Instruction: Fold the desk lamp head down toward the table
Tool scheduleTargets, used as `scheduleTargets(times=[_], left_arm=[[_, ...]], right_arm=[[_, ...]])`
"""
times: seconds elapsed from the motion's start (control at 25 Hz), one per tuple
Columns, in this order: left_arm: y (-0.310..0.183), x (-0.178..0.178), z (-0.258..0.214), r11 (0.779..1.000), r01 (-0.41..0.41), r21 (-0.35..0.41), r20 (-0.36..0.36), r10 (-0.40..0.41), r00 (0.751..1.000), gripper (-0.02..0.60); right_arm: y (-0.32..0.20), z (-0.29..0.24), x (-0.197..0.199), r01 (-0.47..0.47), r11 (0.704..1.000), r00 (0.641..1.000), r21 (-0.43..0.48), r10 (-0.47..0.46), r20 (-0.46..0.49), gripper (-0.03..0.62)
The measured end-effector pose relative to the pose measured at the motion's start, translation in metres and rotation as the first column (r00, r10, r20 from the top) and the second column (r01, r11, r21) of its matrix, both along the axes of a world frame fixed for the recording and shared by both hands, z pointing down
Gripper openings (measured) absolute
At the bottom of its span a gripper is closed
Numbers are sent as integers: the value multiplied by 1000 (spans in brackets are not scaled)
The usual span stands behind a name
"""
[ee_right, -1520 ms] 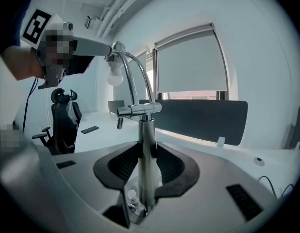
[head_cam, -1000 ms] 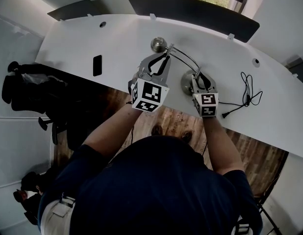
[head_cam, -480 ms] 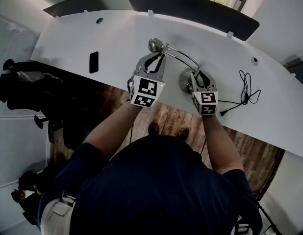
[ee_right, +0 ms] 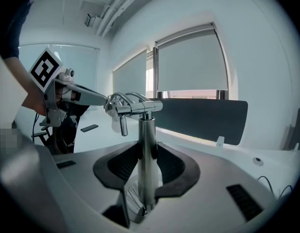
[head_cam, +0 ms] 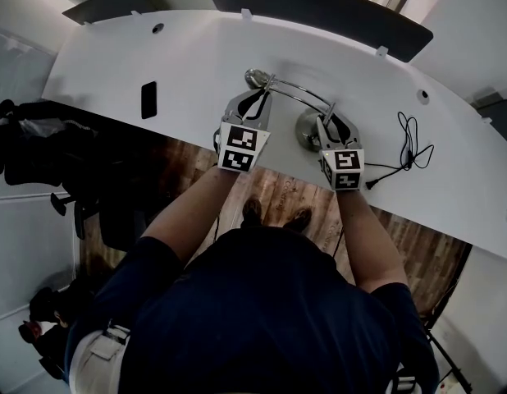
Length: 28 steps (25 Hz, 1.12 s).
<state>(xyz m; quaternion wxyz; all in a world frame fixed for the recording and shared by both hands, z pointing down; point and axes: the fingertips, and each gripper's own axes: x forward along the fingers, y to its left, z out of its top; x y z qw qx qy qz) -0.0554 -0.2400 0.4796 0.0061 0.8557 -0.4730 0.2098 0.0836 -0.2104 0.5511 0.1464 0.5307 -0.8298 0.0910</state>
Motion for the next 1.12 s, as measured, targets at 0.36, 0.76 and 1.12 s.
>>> scheduleTargets(times=[0.36,0.76,1.12], left_arm=[[-2,2,42,996,-5,-84,1,5,1000,44],[0,12,74,988,-53,-143,41,59,997,46],[5,26,101,978,-89,-190,29,96,995,51]], right_arm=[[-1,0,-3,2,1000,1000,-13,-3,-14,127],[-2,4,-3,1,1000,1000,-25,-2,-27,127],[-3,7,-2,1,999,999,-34,-2,-36,127]])
